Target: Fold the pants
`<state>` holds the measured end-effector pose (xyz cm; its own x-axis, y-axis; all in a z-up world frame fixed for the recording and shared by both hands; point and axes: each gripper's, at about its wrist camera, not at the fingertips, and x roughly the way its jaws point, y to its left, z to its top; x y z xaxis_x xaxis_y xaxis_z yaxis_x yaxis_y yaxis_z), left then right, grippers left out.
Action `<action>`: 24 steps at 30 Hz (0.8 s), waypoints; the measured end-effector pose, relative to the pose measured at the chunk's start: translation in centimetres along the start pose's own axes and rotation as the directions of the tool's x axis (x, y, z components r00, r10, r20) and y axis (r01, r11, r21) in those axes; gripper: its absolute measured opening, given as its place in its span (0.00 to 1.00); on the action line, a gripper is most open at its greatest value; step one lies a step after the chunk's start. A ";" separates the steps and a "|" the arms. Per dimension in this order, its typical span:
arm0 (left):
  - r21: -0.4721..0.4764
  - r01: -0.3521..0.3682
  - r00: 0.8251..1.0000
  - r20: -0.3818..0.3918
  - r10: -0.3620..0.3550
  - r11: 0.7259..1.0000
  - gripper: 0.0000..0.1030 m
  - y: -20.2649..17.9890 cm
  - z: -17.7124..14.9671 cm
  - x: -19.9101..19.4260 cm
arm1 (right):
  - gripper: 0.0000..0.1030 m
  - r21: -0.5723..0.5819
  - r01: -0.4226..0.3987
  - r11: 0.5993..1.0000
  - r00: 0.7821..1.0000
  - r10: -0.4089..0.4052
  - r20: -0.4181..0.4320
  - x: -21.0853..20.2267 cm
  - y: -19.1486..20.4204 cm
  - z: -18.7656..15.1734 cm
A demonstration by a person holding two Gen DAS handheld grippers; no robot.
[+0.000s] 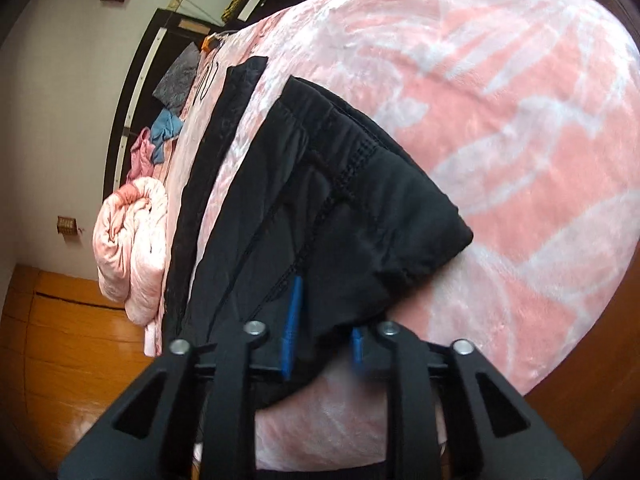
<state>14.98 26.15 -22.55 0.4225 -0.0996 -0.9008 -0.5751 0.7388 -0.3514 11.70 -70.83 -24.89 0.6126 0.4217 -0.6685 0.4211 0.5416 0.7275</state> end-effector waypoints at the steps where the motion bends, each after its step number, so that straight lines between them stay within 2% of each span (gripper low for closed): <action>1: 0.005 -0.042 0.999 0.021 0.042 0.999 0.56 0.1 0.3 -1.1 | 0.49 -0.035 0.030 0.999 0.999 -0.029 0.012 -1.3 0.7 0.4; 2: 0.010 -0.093 0.994 0.064 0.093 0.996 0.74 0.1 0.7 -2.4 | 0.58 -0.061 0.067 0.996 0.997 -0.066 0.033 -2.4 1.3 1.0; 3: 0.037 -0.114 0.985 0.132 0.108 0.993 0.82 -0.2 1.8 -4.4 | 0.59 -0.095 0.123 0.988 0.991 -0.118 0.057 -3.6 2.0 1.8; 5: 0.107 -0.103 0.984 0.156 0.085 0.989 0.86 -1.5 4.0 -5.7 | 0.62 -0.165 0.192 0.967 0.979 -0.176 0.106 -5.6 3.3 3.9; 7: 0.203 -0.053 0.990 0.139 0.025 0.978 0.90 -4.4 7.8 -5.7 | 0.73 -0.231 0.231 0.945 0.970 -0.206 0.126 -6.3 4.9 6.3; 8: 0.234 -0.012 0.993 0.120 -0.016 0.972 0.97 -5.8 9.5 -5.3 | 0.81 -0.259 0.218 0.941 0.974 -0.191 0.124 -6.1 6.3 8.1; 9: 0.264 0.040 0.993 0.095 -0.068 0.964 0.96 -7.5 11.7 -4.4 | 0.91 -0.281 0.177 0.943 0.983 -0.155 0.098 -5.1 8.0 9.8; 11: 0.289 0.108 0.992 0.035 -0.123 0.951 0.96 -10.3 15.1 -1.7 | 0.92 -0.294 0.126 0.947 0.992 -0.117 0.049 -2.3 11.2 12.7; 12: 0.289 0.143 0.990 -0.021 -0.142 0.947 0.96 -11.7 17.2 0.7 | 0.92 -0.298 0.106 0.949 0.994 -0.104 0.023 -0.7 12.5 14.1; 15: 0.283 0.130 0.989 -0.105 -0.104 0.950 0.96 -13.9 20.7 6.6 | 0.91 -0.320 0.091 0.943 0.993 -0.110 -0.044 4.9 16.5 18.0; 17: 0.284 0.100 0.989 -0.134 -0.063 0.954 0.96 -14.4 21.8 9.6 | 0.91 -0.346 0.113 0.931 0.988 -0.143 -0.063 8.5 18.6 20.4; 20: 0.304 0.125 0.976 -0.206 -0.063 0.945 0.96 -15.4 22.6 13.1 | 0.91 -0.389 0.126 0.913 0.980 -0.175 -0.093 12.7 20.6 23.2; 23: 0.408 0.139 0.976 -0.209 -0.056 0.902 0.96 -16.9 22.5 14.4 | 0.91 -0.454 0.165 0.876 0.963 -0.242 -0.117 17.3 22.4 26.1; 24: 0.420 0.142 0.976 -0.212 -0.055 0.896 0.96 -17.1 22.6 14.5 | 0.91 -0.463 0.178 0.868 0.960 -0.257 -0.113 17.9 22.4 26.7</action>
<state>46.72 27.13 -23.82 0.2955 -0.2789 -0.9137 -0.1615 0.9281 -0.3355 49.95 -70.56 -16.49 0.4046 0.3476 -0.8459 0.1645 0.8822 0.4412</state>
